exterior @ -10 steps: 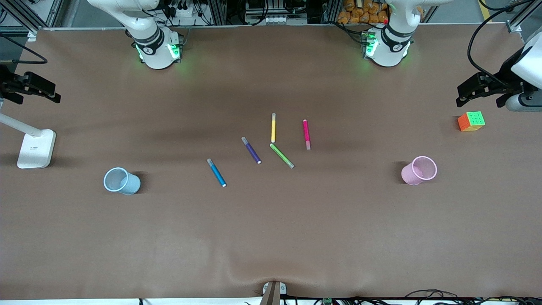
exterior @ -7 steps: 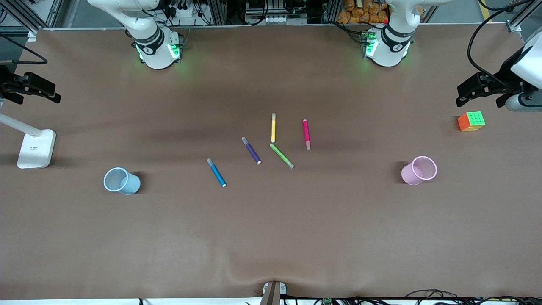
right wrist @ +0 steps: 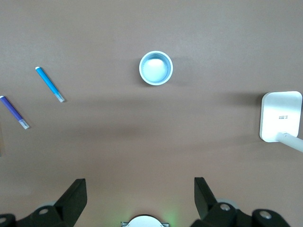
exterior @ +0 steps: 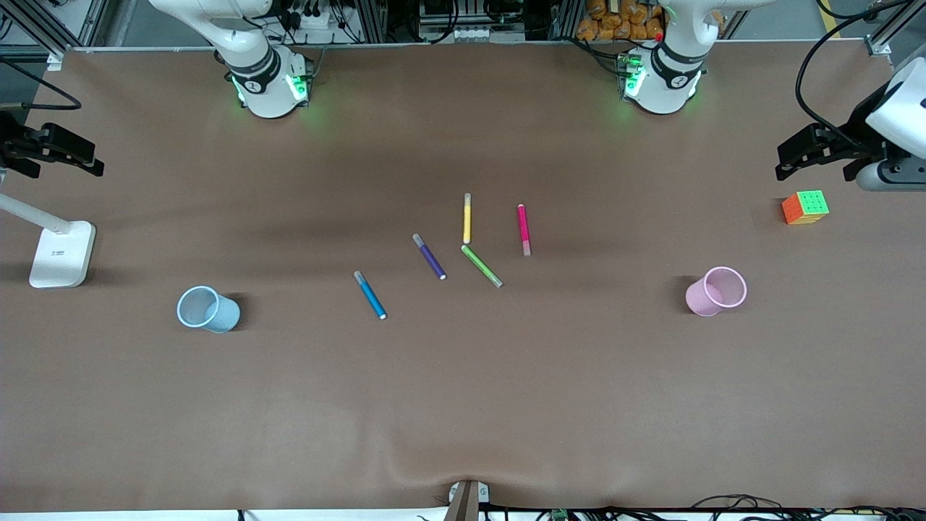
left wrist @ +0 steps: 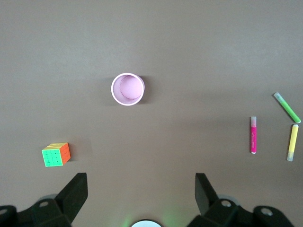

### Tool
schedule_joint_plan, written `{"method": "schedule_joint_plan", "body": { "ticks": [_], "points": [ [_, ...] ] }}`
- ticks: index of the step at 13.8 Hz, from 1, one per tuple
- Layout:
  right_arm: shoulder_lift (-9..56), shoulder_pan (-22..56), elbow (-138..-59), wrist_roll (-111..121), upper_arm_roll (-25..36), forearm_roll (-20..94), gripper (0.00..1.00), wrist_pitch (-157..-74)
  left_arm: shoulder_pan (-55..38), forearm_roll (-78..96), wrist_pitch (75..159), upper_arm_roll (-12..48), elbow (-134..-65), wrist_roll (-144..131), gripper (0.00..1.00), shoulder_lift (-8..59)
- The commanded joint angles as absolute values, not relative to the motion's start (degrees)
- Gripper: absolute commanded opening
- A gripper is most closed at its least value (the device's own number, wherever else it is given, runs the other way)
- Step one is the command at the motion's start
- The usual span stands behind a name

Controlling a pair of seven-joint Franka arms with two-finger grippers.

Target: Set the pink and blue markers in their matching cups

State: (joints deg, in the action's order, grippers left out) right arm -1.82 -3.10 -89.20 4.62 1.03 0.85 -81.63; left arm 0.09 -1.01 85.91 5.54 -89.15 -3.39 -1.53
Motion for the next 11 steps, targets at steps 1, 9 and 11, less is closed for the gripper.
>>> {"method": "schedule_joint_plan", "body": {
  "ticks": [1, 9, 11],
  "points": [
    [-2.37, -4.04, -89.74, 4.48, -0.09, 0.52, 1.0, -81.39, -0.17, -2.28, 84.03, 5.8, -88.77, -2.72, 1.0, -0.71],
    [-2.2, -4.04, -89.74, 4.66, -0.09, 0.62, 1.0, -80.51, -2.63, -1.67, 84.55, 7.73, -88.42, -6.66, 1.0, 5.97],
    [-2.2, -3.87, -89.74, 4.57, -0.09, 0.62, 1.0, -80.07, -6.05, -2.2, 84.64, 7.73, -88.33, -11.14, 1.0, 7.64]
  ]
}}
